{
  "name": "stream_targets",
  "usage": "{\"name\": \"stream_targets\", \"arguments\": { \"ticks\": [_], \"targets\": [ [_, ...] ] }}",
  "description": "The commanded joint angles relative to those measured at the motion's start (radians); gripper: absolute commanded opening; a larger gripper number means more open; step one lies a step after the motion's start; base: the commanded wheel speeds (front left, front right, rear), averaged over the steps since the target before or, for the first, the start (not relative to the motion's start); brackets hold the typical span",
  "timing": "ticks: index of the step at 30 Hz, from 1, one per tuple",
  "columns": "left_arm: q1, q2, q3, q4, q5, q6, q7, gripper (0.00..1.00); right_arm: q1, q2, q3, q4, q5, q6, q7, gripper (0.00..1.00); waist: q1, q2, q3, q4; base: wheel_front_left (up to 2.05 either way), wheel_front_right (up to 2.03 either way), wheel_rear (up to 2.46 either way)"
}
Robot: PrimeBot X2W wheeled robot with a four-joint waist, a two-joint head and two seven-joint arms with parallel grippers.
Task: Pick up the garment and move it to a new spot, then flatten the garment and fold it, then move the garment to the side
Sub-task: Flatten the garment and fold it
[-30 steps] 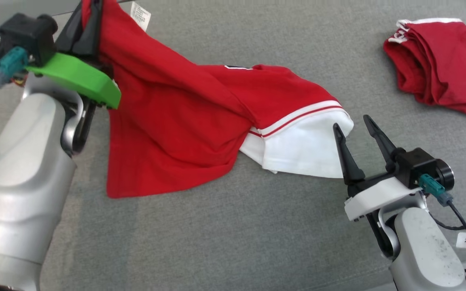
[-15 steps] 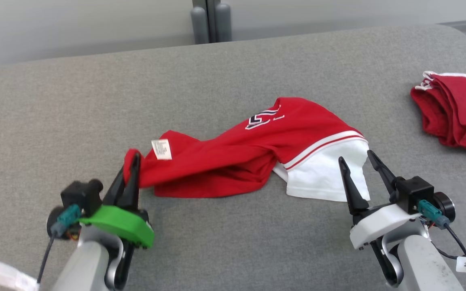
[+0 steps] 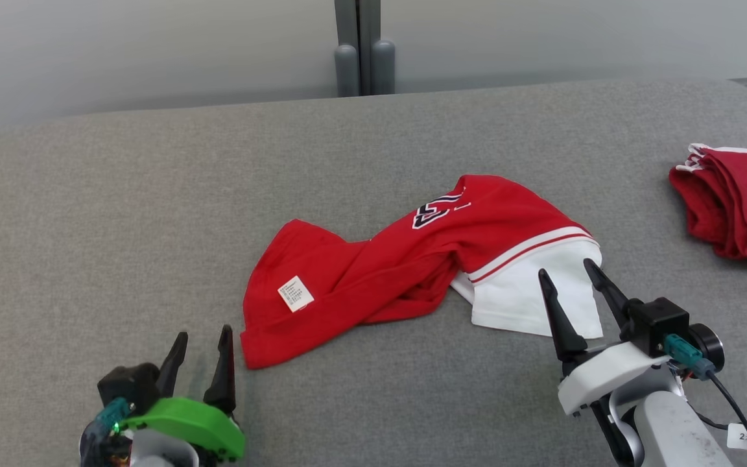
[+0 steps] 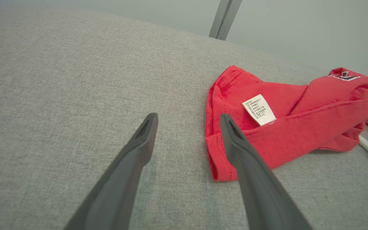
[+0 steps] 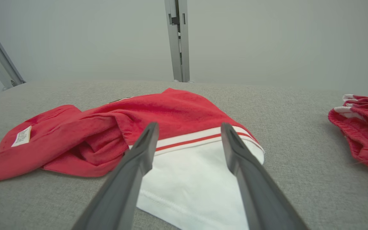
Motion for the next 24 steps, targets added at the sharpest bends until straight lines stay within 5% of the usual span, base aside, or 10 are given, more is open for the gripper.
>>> {"name": "stream_targets", "arguments": {
  "ticks": [1,12,21,22,23,24],
  "targets": [
    [-0.041,0.0,-0.011,0.01,0.001,-0.003,0.0,1.0,0.004,-0.004,0.003,0.001,0.005,-0.002,0.0,1.0,0.0,0.0,0.006,-0.007,0.0,0.0,0.0],
    [-0.33,0.093,-0.234,0.267,-0.124,-0.003,0.002,1.0,-0.035,-0.004,0.034,-0.006,-0.004,-0.002,0.0,1.0,0.0,0.0,0.091,-0.08,0.0,0.0,0.0],
    [-0.402,0.107,-0.37,0.428,-0.251,-0.001,0.099,1.0,-0.048,-0.004,0.037,-0.007,-0.01,-0.002,0.0,1.0,0.0,0.0,0.116,-0.106,0.0,0.0,0.0],
    [-0.404,0.104,-0.387,0.437,-0.258,-0.001,0.106,0.88,-0.049,-0.003,0.036,-0.007,-0.01,-0.002,0.0,1.0,0.0,0.0,0.117,-0.106,0.0,0.0,0.0],
    [-0.405,0.101,-0.404,0.437,-0.267,-0.001,0.108,0.08,-0.05,-0.003,0.034,-0.006,-0.01,-0.002,0.0,1.0,0.0,0.0,0.117,-0.105,0.0,0.0,0.0],
    [-0.404,0.098,-0.424,0.431,-0.283,-0.001,0.113,0.0,-0.05,-0.003,0.033,-0.006,-0.01,-0.002,0.0,1.0,0.0,0.0,0.115,-0.103,0.0,0.0,0.0]
  ]
}}
